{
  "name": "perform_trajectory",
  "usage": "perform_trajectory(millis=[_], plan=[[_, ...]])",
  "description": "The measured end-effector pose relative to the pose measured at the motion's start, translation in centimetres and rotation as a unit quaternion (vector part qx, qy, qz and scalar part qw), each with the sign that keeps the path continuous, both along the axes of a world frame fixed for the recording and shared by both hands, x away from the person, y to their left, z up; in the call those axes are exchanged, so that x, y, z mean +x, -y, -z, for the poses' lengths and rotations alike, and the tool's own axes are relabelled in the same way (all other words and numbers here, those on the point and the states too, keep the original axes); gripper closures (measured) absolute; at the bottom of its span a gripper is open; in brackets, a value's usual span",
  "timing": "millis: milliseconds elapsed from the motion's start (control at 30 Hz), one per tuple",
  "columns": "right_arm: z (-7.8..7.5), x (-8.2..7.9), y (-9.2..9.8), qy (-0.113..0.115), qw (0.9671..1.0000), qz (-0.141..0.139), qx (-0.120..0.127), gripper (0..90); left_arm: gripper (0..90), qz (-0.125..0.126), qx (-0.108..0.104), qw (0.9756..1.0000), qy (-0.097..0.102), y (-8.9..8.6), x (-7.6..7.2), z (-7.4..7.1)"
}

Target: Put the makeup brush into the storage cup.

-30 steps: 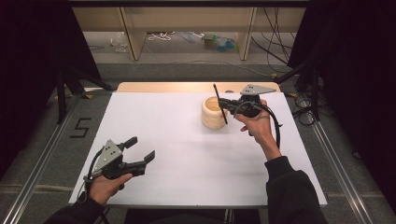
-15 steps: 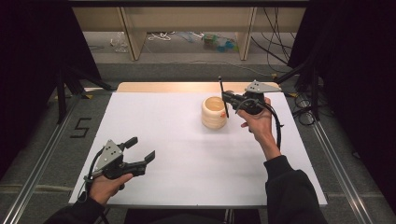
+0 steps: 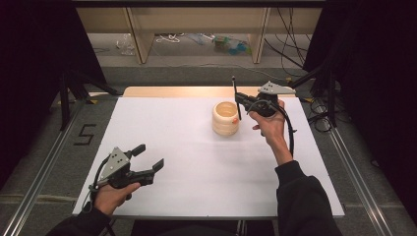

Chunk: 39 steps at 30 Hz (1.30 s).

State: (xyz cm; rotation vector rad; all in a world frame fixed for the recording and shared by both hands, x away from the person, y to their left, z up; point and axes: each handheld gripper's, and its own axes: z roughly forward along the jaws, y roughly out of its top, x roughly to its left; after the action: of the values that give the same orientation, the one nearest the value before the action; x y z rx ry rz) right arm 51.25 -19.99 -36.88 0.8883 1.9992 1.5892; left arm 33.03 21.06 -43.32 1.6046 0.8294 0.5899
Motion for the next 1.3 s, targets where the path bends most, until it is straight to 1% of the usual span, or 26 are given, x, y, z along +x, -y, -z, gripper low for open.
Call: perform_trajectory(millis=[67,133,267,300,433,467,500,533,567,600,667,733,767,800,867,1000,1100,1133,1167,1200,1233,1267,1300], plan=[[0.0,0.1,-0.2,0.000,1.0000,0.000,-0.002,83.9,16.4,0.000,0.000,1.0000,0.000,0.0,0.0,0.0],[-0.3,0.3,-0.4,0.009,0.9999,-0.001,-0.008,83.8,16.4,0.000,0.000,1.0000,0.000,0.0,0.0,0.0],[-0.7,0.5,-0.6,0.016,0.9999,0.002,-0.007,83.8,16.4,-0.001,-0.002,1.0000,-0.001,0.0,0.0,0.0],[-0.7,0.8,-0.8,0.014,0.9999,0.007,-0.001,83.9,16.3,-0.002,-0.003,1.0000,-0.003,0.0,0.0,0.0],[-0.5,1.3,-1.0,0.009,0.9999,0.010,0.001,83.9,16.3,-0.002,-0.004,1.0000,-0.002,0.0,0.0,0.0],[-0.4,1.3,-1.1,0.005,0.9999,0.011,0.004,83.8,16.3,-0.002,-0.004,1.0000,-0.002,0.0,0.0,0.0],[-0.4,1.5,-1.2,0.006,0.9999,0.012,0.000,83.9,16.3,-0.002,-0.003,1.0000,-0.002,0.0,0.0,0.0],[-0.4,1.6,-1.2,0.012,0.9998,0.012,-0.004,83.8,16.3,-0.002,-0.003,1.0000,-0.002,0.0,0.0,0.0],[-0.4,1.6,-1.2,0.012,0.9998,0.012,-0.004,83.8,16.3,-0.002,-0.004,1.0000,-0.002,0.0,0.0,0.0],[-0.4,1.6,-1.3,0.004,0.9999,0.010,-0.005,83.9,16.3,-0.002,-0.004,1.0000,-0.002,0.0,0.0,0.0],[-0.6,1.7,-1.4,0.005,0.9999,0.012,-0.006,83.8,16.3,-0.002,-0.003,1.0000,-0.002,0.0,0.0,0.0],[-0.8,1.9,-1.5,0.011,0.9998,0.013,-0.010,83.9,16.3,-0.001,-0.002,1.0000,-0.001,0.0,0.0,0.0],[-0.9,2.1,-1.7,0.018,0.9997,0.016,-0.010,83.8,16.3,-0.001,-0.002,1.0000,-0.001,0.0,0.0,0.0],[-0.9,2.1,-1.7,0.018,0.9997,0.016,-0.010,83.8,16.3,-0.002,-0.002,1.0000,-0.002,0.0,0.0,0.0],[-1.1,2.3,-1.9,0.009,0.9998,0.017,-0.009,83.9,16.3,-0.002,-0.003,1.0000,-0.002,0.0,0.0,0.0],[-0.9,2.6,-2.0,0.010,0.9997,0.020,-0.005,83.9,16.3,-0.002,-0.003,1.0000,-0.001,-0.1,0.0,0.0],[-0.8,2.9,-2.2,0.012,0.9997,0.019,-0.012,83.8,16.3,-0.002,-0.004,1.0000,-0.002,0.0,0.0,0.0],[-0.8,2.9,-2.3,0.007,0.9997,0.019,-0.011,83.9,16.3,-0.003,-0.004,1.0000,-0.002,0.0,0.0,0.0],[-0.7,3.0,-2.4,0.010,0.9997,0.019,-0.012,83.8,16.3,-0.003,-0.004,1.0000,-0.002,0.0,0.0,0.0],[-0.6,3.0,-2.5,0.008,0.9998,0.017,-0.009,83.8,16.3,-0.002,-0.003,1.0000,-0.002,0.0,0.0,0.0],[-0.6,3.1,-2.6,0.013,0.9997,0.018,-0.011,83.8,16.3,-0.002,-0.003,1.0000,-0.002,0.0,0.0,0.0],[-0.6,3.1,-2.6,0.013,0.9997,0.018,-0.011,83.8,16.3,-0.002,-0.003,1.0000,-0.002,0.0,0.0,0.0],[-0.5,3.1,-2.6,0.007,0.9998,0.017,-0.009,83.8,16.3,-0.002,-0.004,1.0000,-0.002,0.0,0.0,0.0]])
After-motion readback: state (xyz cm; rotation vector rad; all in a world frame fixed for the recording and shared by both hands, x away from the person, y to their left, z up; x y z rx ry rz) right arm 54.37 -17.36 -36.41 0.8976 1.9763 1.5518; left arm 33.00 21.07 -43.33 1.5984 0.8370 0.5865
